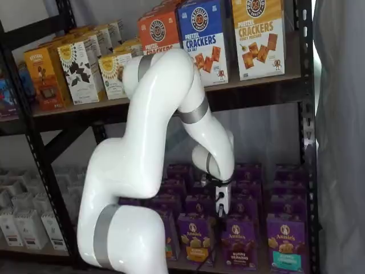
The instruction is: Pick up the purple box with a brown patch in the center, on the bottom shelf, the fifth box from the left
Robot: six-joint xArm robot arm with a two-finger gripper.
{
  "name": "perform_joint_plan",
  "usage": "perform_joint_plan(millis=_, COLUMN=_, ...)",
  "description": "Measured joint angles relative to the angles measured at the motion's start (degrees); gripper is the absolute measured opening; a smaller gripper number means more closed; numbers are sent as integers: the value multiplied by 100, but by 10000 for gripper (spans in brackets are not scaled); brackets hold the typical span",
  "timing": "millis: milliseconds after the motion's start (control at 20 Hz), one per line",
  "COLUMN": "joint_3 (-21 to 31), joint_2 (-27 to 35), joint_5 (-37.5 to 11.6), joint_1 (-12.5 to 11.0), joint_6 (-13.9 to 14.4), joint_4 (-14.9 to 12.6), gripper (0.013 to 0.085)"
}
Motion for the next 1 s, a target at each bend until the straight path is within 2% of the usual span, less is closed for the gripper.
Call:
perform_joint_plan(millis=100, joint_3=-258, joint_2=143, joint_5=192, joint_1=-85, joint_6=-51, joint_4=-7, gripper=850)
perform_joint_plan(millis=300, joint_3=-627, joint_2=402, joint_5=261, joint_1=-194, joint_6=-154, joint_4=5, gripper=850)
perform_joint_plan(millis=400, joint_3=-773, joint_2=522, joint_5=251, joint_1=-231, joint_6=-102, joint_4=-92, gripper=850)
perform_joint_plan(millis=750, joint_3=-1294, joint_2=1036, joint_5=223, joint_1=-286, joint_6=660, joint_4=-1013, gripper=850)
perform_joint_plan(millis=1000, joint_3=-1616, joint_2=1361, joint_5=264, joint_1=-284, joint_6=1033, joint_4=-1428, gripper=850)
